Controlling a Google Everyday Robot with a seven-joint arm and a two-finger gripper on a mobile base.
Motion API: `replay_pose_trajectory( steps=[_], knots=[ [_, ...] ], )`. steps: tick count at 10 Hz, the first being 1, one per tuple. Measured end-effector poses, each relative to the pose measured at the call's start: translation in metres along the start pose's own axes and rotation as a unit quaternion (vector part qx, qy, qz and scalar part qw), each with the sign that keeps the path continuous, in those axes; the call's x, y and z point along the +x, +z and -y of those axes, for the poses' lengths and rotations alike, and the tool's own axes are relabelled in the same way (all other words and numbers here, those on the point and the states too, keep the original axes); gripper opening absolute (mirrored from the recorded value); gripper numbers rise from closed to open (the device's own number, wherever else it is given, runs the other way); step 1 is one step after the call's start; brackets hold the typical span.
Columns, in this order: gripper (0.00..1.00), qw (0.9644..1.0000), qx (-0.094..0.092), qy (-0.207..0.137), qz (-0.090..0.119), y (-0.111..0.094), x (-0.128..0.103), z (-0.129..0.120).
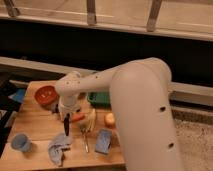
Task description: Wipe purple bowl with brush
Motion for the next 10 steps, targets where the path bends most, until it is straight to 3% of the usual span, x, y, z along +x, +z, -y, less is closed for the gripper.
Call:
replay_pose_trajectory(
  steps=[2, 5, 10],
  knots=[
    [0.0, 0.9992, -0.007, 0.031, 0.023, -0.021, -0.018, 0.025],
    [0.0, 0.9971, -0.003, 0.057, 0.051, -0.053, -0.048, 0.056],
    [0.0, 0.994, -0.025, 0.059, 0.089, -0.088, -0.087, 0.086]
  ],
)
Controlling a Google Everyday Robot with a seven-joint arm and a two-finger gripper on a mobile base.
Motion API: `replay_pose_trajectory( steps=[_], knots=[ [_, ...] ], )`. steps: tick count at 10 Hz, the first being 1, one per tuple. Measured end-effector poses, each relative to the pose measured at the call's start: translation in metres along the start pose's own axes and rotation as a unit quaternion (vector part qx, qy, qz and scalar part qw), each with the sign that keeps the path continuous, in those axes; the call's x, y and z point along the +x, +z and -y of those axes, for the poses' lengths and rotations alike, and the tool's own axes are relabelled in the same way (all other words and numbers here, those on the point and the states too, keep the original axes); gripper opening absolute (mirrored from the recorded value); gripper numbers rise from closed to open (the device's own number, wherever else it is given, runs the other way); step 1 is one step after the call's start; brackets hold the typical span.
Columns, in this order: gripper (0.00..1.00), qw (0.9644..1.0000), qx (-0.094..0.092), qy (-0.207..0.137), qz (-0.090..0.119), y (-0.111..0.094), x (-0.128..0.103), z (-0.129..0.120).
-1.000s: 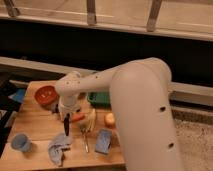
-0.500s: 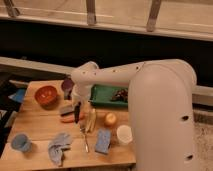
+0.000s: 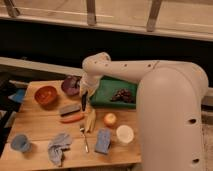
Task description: Wipe purple bowl with brush
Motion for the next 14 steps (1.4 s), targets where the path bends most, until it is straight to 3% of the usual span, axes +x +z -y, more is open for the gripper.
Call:
replay_pose_trajectory(
  steps=[5, 8, 11, 14],
  knots=[
    [0.0, 1.0, 0.0, -0.001, 0.0, 0.002, 0.001, -0.002],
    [0.0, 0.9995, 0.009, -0.021, 0.024, -0.001, -0.018, -0.004],
    [0.0, 0.9951, 0.019, -0.089, 0.038, -0.004, -0.043, -0.005],
    [0.0, 0.9887, 0.016, -0.147, 0.025, -0.004, -0.052, -0.003]
  ],
)
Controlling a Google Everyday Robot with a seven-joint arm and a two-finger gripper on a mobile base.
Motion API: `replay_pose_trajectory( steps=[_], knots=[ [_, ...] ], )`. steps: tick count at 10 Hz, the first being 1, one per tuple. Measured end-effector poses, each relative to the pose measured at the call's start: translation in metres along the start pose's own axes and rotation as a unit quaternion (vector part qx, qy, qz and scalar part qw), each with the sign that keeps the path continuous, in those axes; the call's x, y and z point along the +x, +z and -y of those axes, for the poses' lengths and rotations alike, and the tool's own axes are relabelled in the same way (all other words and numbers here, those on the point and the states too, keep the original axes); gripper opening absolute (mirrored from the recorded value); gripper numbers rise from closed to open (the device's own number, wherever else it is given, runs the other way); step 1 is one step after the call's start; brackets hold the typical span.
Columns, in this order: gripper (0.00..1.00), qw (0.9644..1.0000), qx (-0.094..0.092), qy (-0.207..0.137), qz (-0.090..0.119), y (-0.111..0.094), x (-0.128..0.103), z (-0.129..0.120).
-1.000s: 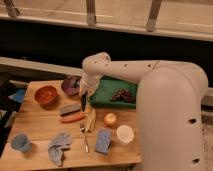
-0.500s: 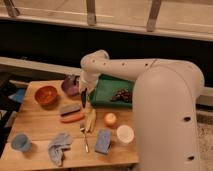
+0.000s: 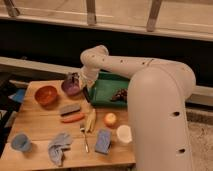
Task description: Wipe purple bowl with brush
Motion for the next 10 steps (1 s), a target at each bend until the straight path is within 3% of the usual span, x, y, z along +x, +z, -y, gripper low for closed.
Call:
replay_pose_trajectory(
  steps=[3, 4, 6, 10],
  knots=[
    [0.0, 1.0, 0.001, -0.006, -0.003, 0.0, 0.0, 0.001],
    [0.0, 0.9997, 0.011, -0.016, -0.011, 0.003, 0.0, 0.001],
    [0.0, 0.9991, 0.012, -0.031, -0.028, 0.021, -0.002, -0.014],
    [0.0, 0.9984, 0.012, -0.032, -0.045, 0.038, 0.003, -0.015]
  ],
)
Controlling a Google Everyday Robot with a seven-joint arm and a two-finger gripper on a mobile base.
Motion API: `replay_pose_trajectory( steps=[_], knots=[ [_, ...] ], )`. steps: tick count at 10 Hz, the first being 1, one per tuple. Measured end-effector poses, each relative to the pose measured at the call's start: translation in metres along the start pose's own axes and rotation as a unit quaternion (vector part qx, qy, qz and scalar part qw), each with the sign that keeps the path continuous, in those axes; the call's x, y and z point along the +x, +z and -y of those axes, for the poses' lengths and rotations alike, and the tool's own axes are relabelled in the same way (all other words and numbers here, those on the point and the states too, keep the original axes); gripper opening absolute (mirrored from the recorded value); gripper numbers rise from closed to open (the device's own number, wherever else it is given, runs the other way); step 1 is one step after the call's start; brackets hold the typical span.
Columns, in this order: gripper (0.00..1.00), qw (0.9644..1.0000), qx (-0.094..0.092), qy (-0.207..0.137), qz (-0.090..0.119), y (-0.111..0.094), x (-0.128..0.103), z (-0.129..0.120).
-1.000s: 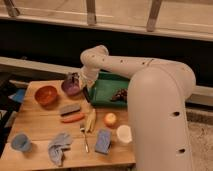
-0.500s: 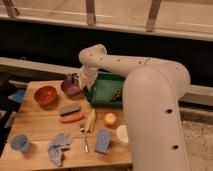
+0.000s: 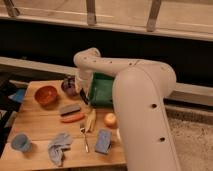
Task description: Wipe purple bowl with brush
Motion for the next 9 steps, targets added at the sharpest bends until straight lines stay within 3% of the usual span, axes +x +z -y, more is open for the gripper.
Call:
replay_pose_trajectory(
  steps=[6, 9],
  knots=[
    [0.0, 0.9996, -0.002, 0.021, -0.016, 0.017, 0.002, 0.01],
    [0.0, 0.9986, 0.024, 0.046, -0.013, 0.011, 0.002, 0.026]
  ],
)
